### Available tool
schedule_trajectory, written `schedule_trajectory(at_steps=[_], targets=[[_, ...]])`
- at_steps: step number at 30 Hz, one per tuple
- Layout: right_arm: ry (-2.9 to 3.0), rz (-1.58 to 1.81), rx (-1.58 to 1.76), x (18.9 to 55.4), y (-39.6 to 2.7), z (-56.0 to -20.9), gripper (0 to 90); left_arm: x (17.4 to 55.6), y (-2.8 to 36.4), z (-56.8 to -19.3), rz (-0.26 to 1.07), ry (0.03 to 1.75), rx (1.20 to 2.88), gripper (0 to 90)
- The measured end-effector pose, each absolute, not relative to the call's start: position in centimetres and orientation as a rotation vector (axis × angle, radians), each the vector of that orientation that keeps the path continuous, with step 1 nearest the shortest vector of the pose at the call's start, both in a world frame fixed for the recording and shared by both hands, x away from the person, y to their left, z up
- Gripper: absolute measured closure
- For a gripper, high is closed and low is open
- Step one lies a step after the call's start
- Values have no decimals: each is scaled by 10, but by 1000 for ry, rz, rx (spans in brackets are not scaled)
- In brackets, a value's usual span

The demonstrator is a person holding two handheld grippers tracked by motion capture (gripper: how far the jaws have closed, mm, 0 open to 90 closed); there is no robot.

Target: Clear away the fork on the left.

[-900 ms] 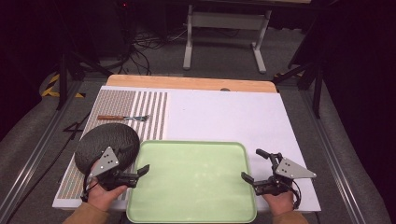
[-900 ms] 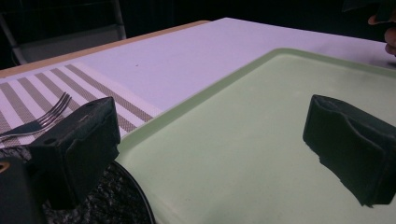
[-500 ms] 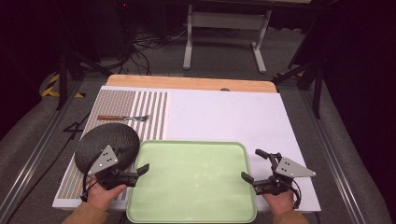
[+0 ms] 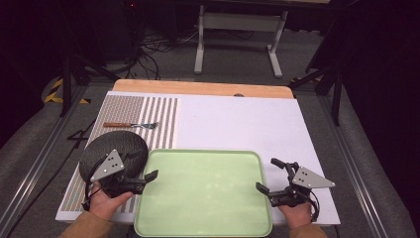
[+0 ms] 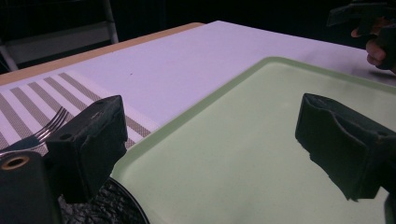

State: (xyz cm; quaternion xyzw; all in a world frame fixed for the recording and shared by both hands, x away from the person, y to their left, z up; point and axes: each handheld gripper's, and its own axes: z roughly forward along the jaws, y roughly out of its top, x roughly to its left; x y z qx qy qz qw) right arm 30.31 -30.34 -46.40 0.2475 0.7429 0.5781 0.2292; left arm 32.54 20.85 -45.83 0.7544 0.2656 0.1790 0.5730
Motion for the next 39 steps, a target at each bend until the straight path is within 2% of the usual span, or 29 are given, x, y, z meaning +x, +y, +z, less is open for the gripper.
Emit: schedule_trajectory(at_steps=[10, 15, 24, 31, 39], targets=[[2043, 1588, 682, 302, -303, -464, 37, 336, 208, -440, 442, 551, 1881, 118], [2043, 1588, 681, 302, -304, -464, 37, 341, 211, -431, 503, 510, 1977, 146], [2044, 1590, 681, 303, -303, -464, 37, 344, 213, -420, 717, 336, 2257, 221], [2048, 1589, 679, 303, -303, -464, 37, 342, 216, -415, 911, 184, 2379, 216], [2051, 1588, 681, 303, -303, -465, 38, 346, 228, -409, 1045, 60, 2505, 235]])
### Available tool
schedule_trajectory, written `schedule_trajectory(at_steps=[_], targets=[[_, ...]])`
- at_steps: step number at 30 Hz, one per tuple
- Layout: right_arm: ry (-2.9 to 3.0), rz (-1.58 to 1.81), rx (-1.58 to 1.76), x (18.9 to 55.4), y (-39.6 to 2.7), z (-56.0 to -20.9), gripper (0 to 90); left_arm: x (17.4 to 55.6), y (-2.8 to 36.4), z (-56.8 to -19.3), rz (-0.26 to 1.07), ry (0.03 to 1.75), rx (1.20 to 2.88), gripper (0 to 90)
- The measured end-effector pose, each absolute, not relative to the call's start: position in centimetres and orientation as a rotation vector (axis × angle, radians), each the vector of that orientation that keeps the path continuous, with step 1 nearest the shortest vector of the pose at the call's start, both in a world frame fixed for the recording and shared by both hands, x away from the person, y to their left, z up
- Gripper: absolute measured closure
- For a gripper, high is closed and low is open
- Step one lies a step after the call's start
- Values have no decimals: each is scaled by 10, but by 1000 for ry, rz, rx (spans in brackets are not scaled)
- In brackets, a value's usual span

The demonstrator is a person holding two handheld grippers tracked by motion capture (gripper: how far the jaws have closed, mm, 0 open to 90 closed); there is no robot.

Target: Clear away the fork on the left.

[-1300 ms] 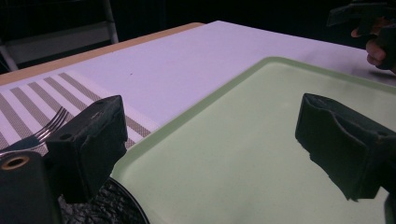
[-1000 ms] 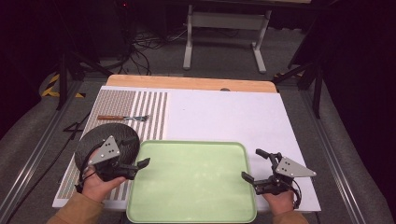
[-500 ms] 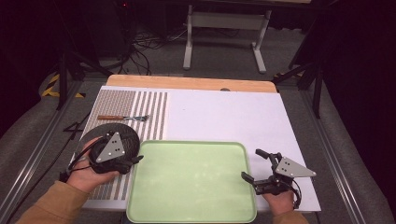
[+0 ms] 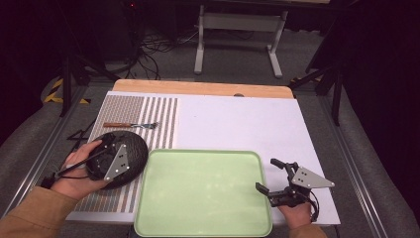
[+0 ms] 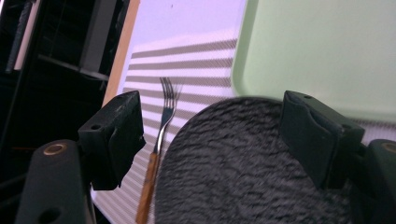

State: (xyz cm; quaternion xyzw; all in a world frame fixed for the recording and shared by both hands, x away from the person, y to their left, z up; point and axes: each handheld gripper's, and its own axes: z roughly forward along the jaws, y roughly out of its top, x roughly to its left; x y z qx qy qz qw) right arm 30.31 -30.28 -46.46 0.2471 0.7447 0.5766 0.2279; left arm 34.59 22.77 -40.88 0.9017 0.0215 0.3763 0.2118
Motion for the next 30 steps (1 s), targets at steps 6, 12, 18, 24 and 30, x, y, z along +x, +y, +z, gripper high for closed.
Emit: schedule_trajectory(at_steps=[6, 12, 18, 24, 30], targets=[[2053, 1587, 678, 303, -303, -465, 38, 351, 232, -409, 1067, -38, 2557, 262], [2058, 1583, 681, 304, -302, -465, 38, 360, 236, -405, 1105, -93, 2608, 267], [2063, 1567, 679, 304, -302, -465, 38, 365, 234, -402, 1149, -154, 2654, 294], [2061, 1561, 685, 305, -303, -466, 38, 375, 236, -403, 1130, -172, 2710, 306], [2056, 1568, 693, 305, -304, -466, 42, 389, 235, -400, 1101, -171, 2750, 340]])
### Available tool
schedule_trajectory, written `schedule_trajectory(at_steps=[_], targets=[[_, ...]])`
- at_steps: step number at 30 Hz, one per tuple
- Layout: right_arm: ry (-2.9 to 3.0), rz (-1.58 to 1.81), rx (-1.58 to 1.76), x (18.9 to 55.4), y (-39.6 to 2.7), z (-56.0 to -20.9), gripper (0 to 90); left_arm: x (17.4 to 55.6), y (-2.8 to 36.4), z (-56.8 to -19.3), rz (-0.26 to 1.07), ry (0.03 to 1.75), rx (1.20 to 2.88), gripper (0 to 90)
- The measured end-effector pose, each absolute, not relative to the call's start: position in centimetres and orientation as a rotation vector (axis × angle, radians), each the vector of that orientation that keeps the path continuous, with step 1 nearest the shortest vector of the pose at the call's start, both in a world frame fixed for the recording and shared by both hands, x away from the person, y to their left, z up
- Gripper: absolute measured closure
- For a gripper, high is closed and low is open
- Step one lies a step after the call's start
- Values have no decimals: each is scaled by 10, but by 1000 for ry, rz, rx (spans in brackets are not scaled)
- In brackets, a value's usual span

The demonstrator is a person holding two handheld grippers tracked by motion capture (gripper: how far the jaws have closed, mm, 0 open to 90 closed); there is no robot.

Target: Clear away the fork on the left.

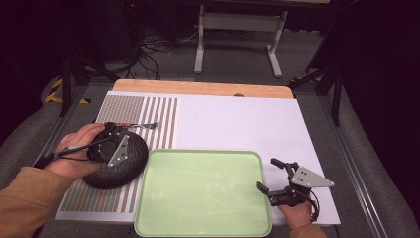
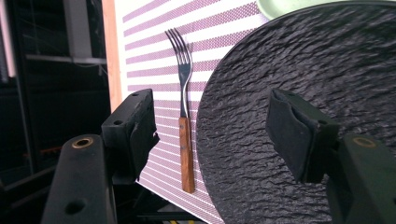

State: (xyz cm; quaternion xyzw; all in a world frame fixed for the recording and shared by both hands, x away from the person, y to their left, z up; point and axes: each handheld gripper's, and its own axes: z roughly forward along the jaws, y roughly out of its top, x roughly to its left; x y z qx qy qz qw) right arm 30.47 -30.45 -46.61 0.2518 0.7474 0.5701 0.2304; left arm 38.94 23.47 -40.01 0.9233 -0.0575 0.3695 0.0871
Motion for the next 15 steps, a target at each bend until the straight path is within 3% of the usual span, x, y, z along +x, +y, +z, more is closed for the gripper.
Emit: schedule_trajectory(at_steps=[15], targets=[[2048, 1557, 697, 302, -308, -466, 43, 422, 235, -396, 1070, -137, 2792, 359]])
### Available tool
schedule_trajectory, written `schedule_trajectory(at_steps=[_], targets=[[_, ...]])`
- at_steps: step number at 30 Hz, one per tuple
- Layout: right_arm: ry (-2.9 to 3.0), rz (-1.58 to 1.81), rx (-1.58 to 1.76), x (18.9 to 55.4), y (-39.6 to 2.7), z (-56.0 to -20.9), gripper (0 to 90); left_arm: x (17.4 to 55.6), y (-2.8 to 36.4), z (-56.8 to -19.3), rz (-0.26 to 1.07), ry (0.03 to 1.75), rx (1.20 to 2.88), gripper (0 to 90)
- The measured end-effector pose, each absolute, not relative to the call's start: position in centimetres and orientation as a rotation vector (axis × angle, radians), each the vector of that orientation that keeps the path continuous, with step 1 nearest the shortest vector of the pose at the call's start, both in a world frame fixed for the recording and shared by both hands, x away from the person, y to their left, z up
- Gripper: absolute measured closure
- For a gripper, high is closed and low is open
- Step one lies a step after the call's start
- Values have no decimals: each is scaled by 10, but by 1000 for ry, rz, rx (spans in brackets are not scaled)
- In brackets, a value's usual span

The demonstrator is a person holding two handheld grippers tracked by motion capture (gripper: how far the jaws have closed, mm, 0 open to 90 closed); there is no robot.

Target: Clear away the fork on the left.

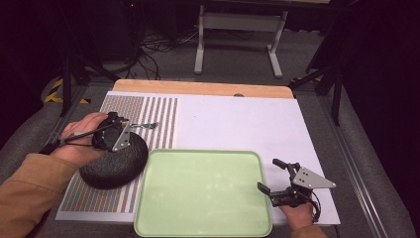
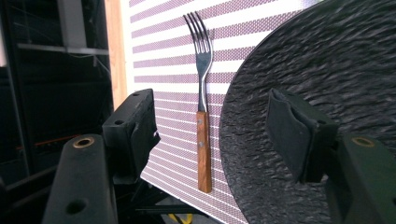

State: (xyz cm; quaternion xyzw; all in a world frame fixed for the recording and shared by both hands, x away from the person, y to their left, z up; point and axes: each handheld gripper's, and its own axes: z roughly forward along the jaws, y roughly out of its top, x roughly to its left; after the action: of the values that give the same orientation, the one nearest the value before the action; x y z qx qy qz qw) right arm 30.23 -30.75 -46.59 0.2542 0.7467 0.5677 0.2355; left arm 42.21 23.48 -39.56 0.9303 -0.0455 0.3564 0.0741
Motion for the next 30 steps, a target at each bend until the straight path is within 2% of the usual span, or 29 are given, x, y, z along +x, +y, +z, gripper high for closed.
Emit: schedule_trajectory(at_steps=[26, 30], targets=[[2021, 1527, 707, 299, -316, -464, 49, 491, 244, -410, 935, -13, 2904, 360], [2019, 1530, 714, 299, -316, -464, 50, 499, 245, -411, 948, 6, 2895, 343]])
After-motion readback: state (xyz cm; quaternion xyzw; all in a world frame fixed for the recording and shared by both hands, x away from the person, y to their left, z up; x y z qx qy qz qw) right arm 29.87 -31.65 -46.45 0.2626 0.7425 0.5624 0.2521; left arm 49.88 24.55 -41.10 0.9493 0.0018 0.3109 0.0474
